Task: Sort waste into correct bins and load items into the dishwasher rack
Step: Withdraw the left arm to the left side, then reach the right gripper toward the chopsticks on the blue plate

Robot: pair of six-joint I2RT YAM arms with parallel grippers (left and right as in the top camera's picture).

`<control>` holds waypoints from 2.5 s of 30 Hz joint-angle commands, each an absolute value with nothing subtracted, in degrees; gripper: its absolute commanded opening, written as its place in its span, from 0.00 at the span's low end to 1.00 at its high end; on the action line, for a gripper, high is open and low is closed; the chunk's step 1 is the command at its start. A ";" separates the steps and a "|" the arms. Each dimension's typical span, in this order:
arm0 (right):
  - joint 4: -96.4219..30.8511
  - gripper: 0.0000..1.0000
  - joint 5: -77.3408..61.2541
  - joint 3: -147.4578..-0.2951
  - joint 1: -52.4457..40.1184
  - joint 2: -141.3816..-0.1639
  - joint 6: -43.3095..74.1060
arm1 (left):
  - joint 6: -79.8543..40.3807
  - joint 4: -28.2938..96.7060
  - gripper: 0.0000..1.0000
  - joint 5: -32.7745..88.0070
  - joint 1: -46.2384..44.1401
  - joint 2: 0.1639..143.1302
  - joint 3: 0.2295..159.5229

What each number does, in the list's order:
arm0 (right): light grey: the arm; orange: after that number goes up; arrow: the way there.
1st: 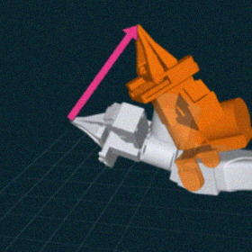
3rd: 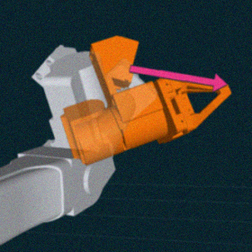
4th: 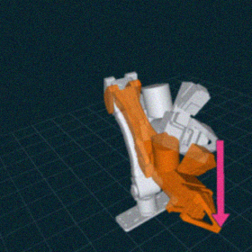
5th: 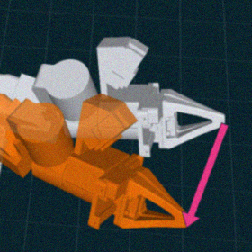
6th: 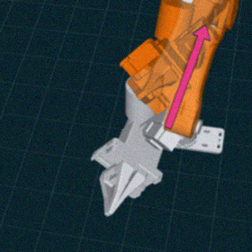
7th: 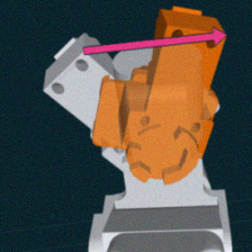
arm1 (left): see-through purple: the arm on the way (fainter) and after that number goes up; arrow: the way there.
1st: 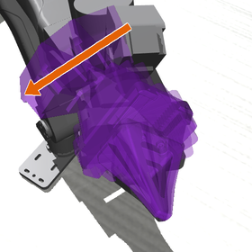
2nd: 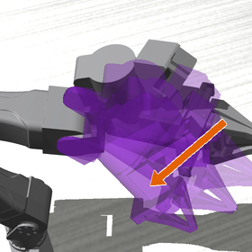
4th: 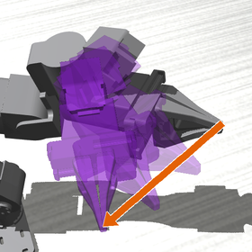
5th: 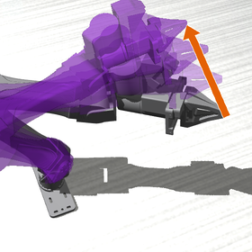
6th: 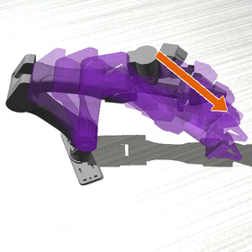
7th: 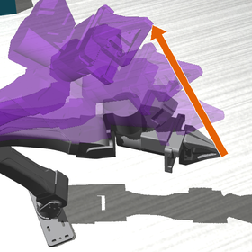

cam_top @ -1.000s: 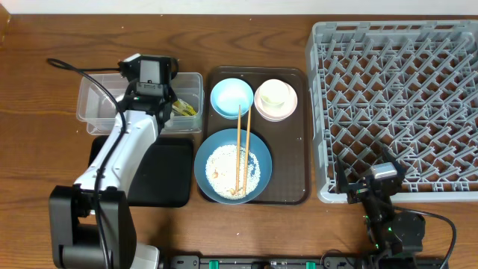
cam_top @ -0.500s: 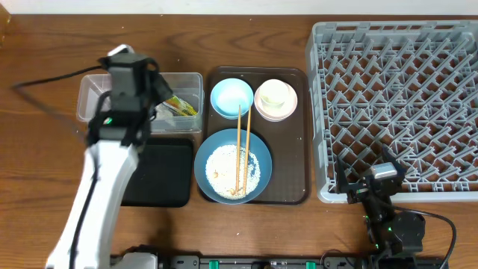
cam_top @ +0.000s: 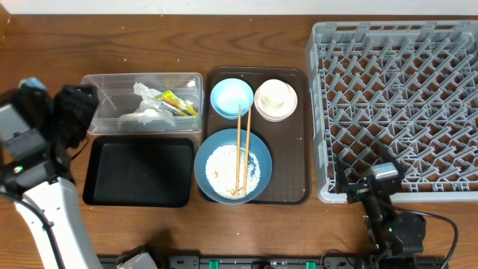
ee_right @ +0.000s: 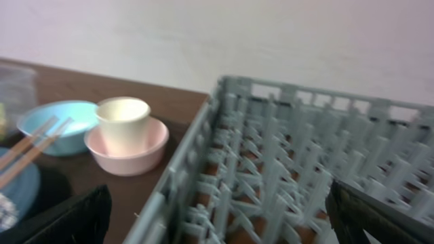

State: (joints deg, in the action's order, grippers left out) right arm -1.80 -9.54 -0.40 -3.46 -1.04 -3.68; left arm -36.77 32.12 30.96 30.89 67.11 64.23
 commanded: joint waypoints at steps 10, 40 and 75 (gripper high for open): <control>-5.23 0.99 -18.50 -15.22 -3.77 -11.40 15.42 | -37.82 34.70 0.85 37.69 33.32 67.31 64.73; -24.60 0.13 -29.19 -75.24 -40.27 -104.16 27.86 | -37.82 34.70 0.90 37.69 33.30 67.31 64.73; -33.67 0.26 18.00 -74.65 -54.26 -108.92 37.28 | -37.82 34.70 0.91 37.69 33.30 67.31 64.73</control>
